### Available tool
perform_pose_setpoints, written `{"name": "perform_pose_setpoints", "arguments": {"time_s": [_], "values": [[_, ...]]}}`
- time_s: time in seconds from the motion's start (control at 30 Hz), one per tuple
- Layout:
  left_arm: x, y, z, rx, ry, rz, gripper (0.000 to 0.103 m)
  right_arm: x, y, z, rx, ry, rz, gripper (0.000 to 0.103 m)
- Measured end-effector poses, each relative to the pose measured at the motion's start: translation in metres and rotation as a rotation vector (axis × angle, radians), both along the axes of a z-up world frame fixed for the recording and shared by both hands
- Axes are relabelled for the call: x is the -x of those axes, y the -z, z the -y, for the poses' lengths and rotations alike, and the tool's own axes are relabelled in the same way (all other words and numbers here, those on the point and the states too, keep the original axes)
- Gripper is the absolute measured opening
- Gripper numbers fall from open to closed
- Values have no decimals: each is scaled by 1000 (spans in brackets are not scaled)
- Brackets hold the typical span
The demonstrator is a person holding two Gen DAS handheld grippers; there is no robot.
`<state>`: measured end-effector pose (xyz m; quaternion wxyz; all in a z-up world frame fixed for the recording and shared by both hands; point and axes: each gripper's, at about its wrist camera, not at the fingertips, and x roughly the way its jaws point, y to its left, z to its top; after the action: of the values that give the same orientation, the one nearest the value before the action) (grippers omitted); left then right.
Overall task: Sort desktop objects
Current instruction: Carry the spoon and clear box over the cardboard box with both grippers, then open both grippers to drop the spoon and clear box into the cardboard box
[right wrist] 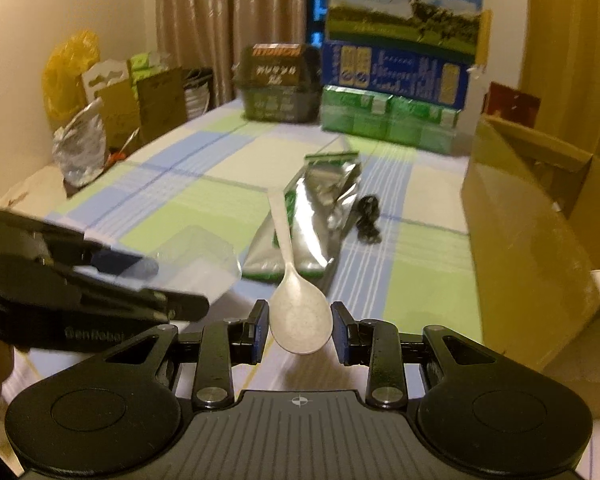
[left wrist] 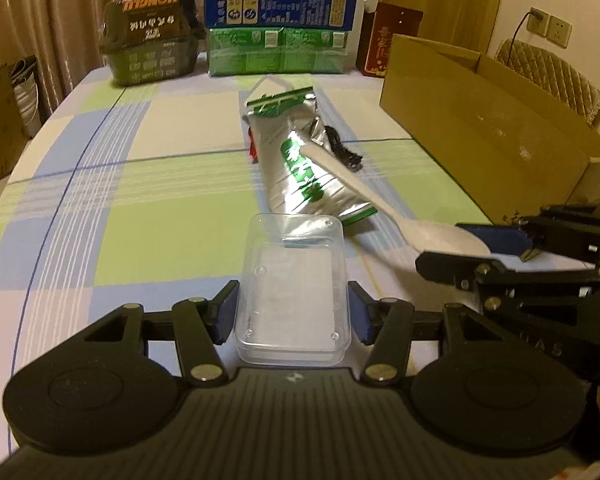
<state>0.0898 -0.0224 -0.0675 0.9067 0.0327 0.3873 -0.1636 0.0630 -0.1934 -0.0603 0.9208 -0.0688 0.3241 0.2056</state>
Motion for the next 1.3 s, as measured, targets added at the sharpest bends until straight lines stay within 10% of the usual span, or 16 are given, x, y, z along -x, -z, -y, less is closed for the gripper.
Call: {"name": "perform_pose_setpoints", "arguments": {"time_s": [0.63, 1.3], "values": [[5, -113, 127, 104, 131, 129, 51, -11, -118, 145, -40, 346, 115, 30], [-30, -114, 242, 57, 276, 114, 51, -32, -103, 243, -69, 457, 69, 30]]}}
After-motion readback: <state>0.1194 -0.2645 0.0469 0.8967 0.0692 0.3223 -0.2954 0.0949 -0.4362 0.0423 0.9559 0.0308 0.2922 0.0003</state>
